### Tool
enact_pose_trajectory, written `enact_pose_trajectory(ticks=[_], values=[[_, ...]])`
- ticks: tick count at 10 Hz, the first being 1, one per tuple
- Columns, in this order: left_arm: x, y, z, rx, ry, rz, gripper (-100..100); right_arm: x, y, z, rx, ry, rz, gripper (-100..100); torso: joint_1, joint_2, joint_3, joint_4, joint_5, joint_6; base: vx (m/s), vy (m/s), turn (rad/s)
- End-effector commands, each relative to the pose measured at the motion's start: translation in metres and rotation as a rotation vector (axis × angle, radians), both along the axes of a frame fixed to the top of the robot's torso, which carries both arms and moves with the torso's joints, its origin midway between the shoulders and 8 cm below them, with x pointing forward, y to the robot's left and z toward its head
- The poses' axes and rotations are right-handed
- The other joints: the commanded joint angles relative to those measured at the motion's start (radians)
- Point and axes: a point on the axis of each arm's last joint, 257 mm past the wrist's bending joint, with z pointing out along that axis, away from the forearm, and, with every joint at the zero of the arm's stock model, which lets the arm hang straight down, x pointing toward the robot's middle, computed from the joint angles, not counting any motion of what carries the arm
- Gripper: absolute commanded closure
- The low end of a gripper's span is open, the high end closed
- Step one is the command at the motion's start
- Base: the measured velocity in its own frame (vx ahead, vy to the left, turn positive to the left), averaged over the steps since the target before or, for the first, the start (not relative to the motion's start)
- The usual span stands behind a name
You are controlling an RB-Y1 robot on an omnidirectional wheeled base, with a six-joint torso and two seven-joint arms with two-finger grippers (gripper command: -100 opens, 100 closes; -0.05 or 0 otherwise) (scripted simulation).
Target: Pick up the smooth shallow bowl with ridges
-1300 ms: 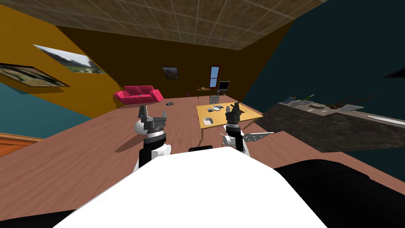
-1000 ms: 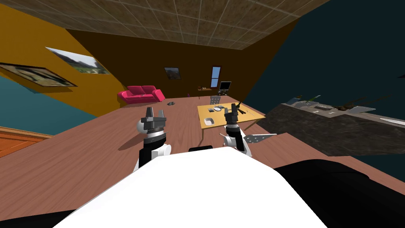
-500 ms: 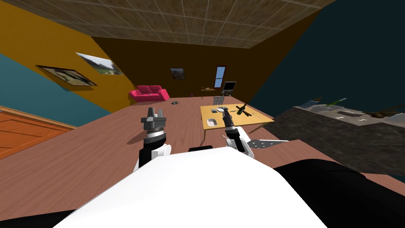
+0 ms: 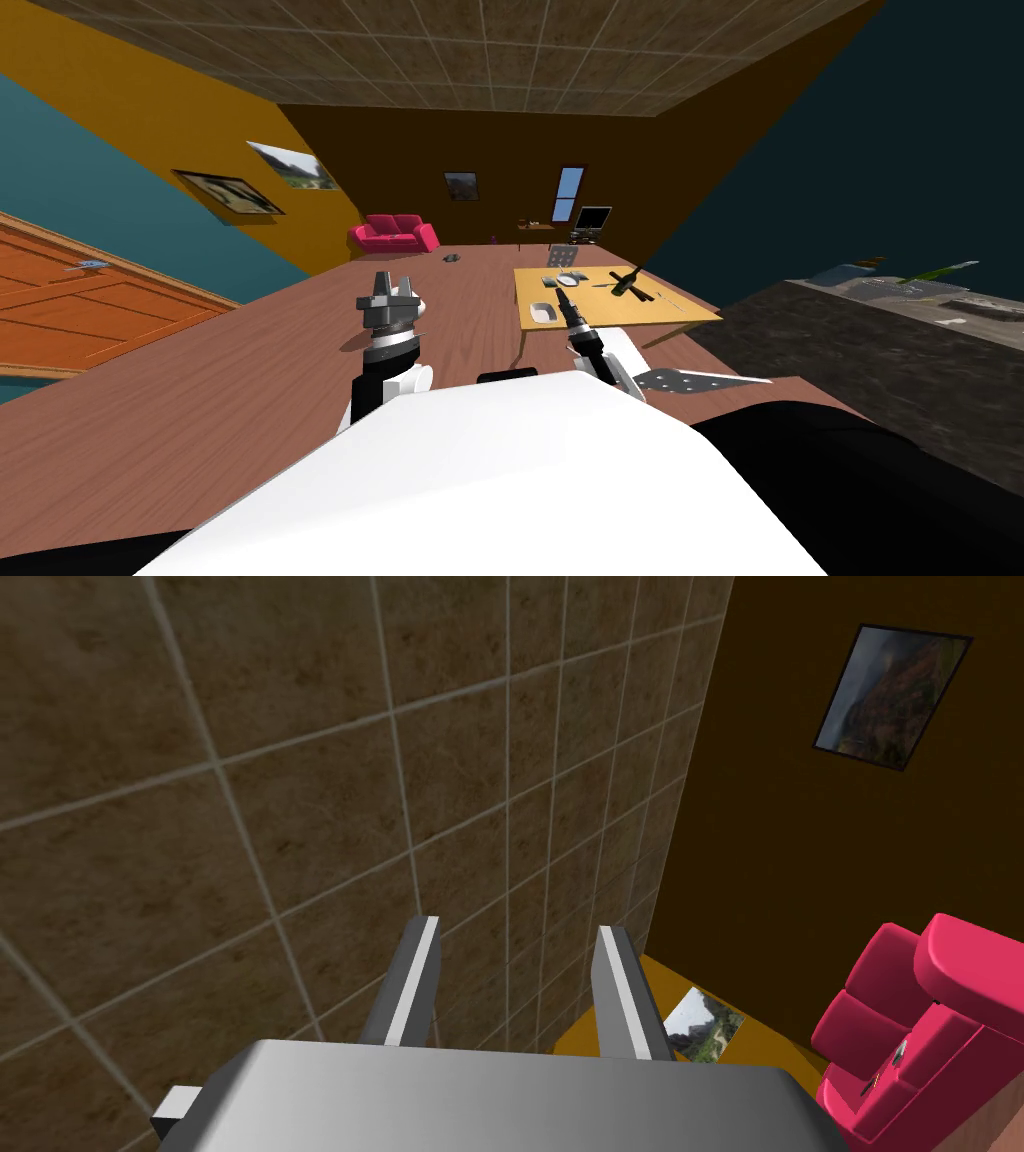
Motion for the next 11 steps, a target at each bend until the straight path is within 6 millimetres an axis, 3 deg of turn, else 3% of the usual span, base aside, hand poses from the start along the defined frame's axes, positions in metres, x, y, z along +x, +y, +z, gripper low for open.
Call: enact_pose_trajectory(ticks=[1, 2, 4, 5, 7, 8, 9, 10, 11], values=[[0.0, 0.0, 0.0, 0.0, 0.0, 0.0, 0, 0.001, -0.003, -0.029, -0.084, 0.069, -0.032, -100, 0.0, 0.0, 0.0, 0.0, 0.0, 0.0, 0.036, 0.022, 0.24], [0.0, 0.0, 0.0, 0.0, 0.0, 0.0, 0, 0.001, -0.002, -0.03, -0.096, 0.07, -0.033, -100, 0.0, -0.001, 0.0, 0.0, 0.0, 0.0, 0.029, 0.013, 0.064], [0.0, 0.0, 0.0, 0.0, 0.0, 0.0, 0, -0.002, -0.01, -0.071, -0.214, 0.167, -0.073, -100, 0.0, 0.0, 0.0, 0.0, 0.0, 0.0, 0.034, 0.019, 0.184], [0.0, 0.0, 0.0, 0.0, 0.0, 0.0, 0, -0.002, -0.009, -0.071, -0.229, 0.168, -0.073, -100, 0.0, -0.001, 0.0, 0.0, 0.0, 0.0, 0.032, 0.012, 0.063], [0.0, 0.0, 0.0, 0.0, 0.0, 0.0, 0, -0.01, -0.02, -0.114, -0.353, 0.27, -0.107, -100, 0.001, 0.0, 0.0, 0.0, 0.0, 0.0, 0.041, 0.024, 0.178], [0.0, 0.0, 0.0, 0.0, 0.0, 0.0, 0, -0.01, -0.019, -0.115, -0.372, 0.27, -0.106, -100, 0.001, -0.001, -0.001, 0.0, 0.0, 0.0, 0.036, 0.012, 0.07], [0.0, 0.0, 0.0, 0.0, 0.0, 0.0, 0, -0.016, -0.026, -0.137, -0.438, 0.323, -0.12, -100, 0.0, -0.001, 0.0, 0.0, 0.0, 0.0, 0.027, 0.015, 0.122], [0.0, 0.0, 0.0, 0.0, 0.0, 0.0, 0, -0.016, -0.025, -0.137, -0.447, 0.323, -0.12, -100, 0.0, 0.0, 0.0, 0.0, 0.0, 0.0, 0.021, 0.011, 0.094], [0.0, 0.0, 0.0, 0.0, 0.0, 0.0, 0, -0.023, -0.032, -0.159, -0.518, 0.377, -0.131, -100, 0.0, 0.0, 0.0, 0.0, 0.0, 0.0, 0.027, 0.018, 0.177]])
